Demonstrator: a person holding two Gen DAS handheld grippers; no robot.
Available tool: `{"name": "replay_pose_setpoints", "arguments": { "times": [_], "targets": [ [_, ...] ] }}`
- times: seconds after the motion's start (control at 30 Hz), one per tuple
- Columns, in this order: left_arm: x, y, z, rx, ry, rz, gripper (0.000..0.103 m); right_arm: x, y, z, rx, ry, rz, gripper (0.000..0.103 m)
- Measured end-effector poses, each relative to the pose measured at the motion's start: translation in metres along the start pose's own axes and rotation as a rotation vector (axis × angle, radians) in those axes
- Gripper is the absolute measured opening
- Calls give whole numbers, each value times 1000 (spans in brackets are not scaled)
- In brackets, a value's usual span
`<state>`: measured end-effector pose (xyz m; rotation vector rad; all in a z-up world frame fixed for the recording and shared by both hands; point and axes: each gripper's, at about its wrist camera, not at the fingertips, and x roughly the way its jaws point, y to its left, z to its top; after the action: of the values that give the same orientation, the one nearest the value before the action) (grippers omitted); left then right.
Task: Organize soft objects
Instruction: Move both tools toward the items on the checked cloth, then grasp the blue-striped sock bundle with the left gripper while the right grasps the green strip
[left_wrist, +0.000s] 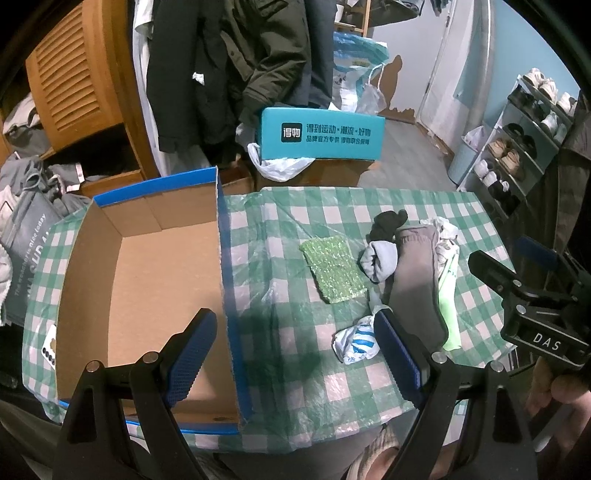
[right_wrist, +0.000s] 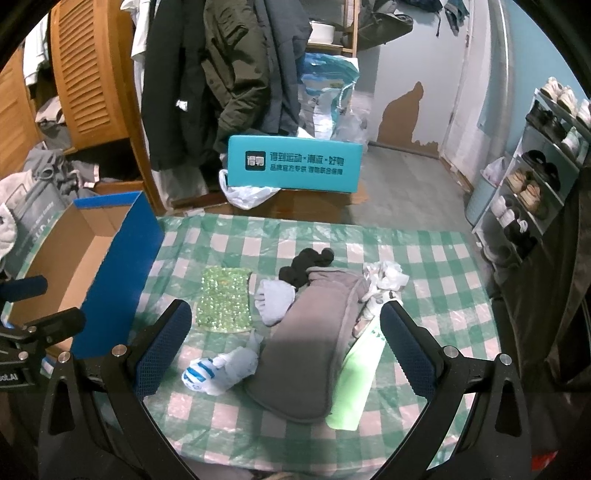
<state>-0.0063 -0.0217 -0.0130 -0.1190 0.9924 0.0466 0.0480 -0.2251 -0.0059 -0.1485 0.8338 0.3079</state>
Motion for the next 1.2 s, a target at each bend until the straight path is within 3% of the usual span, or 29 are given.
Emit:
{"name": "replay_pose_setpoints", "arguments": {
  "times": [0.6,1.2],
  "targets": [
    [7,-9,3,17,35,-11,88,-1,-13,-4,15,3,-11,101],
    [46,-31,3,62,151,-25,88,13,-49,-15,77,53,-67,101]
  ]
}}
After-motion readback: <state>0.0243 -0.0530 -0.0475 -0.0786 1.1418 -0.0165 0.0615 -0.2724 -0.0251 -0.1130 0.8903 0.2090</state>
